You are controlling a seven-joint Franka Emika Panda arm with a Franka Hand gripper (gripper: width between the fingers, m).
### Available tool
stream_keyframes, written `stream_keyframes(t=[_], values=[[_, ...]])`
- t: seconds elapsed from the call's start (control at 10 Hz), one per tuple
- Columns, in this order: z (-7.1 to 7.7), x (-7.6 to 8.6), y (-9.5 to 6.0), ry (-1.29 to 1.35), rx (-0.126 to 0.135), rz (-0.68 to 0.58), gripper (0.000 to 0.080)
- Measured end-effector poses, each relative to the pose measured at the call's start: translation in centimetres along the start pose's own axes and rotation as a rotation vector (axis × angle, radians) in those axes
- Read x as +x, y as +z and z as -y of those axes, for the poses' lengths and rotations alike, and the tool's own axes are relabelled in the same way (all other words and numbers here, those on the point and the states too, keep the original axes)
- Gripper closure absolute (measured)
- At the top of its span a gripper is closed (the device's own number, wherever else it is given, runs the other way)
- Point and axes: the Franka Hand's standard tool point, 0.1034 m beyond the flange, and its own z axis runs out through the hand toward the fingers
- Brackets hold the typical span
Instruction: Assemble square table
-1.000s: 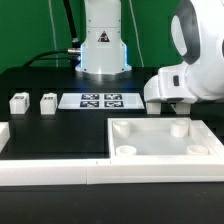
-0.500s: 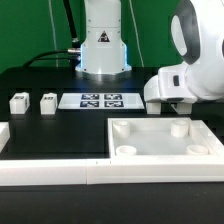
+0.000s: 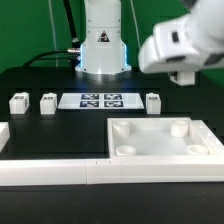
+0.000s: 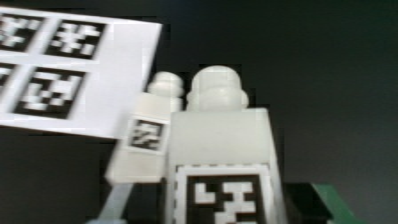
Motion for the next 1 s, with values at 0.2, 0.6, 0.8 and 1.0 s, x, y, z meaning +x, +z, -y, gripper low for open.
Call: stream_keyframes(t=[0.2,0.6,0.8,1.0], values=[[-1.1,-1.0,-1.9,-0.003,0.005,-0.087,0.0514],[-1.3,1.5,-3.4,-0.028,0.007,-0.411,0.0514],[-2.3,3.0,-9.3,-0.079,-0.016,-0.573,0.0514],[-2.4,3.9,-11.4,-0.078,-0.016,-0.743,0.0514]])
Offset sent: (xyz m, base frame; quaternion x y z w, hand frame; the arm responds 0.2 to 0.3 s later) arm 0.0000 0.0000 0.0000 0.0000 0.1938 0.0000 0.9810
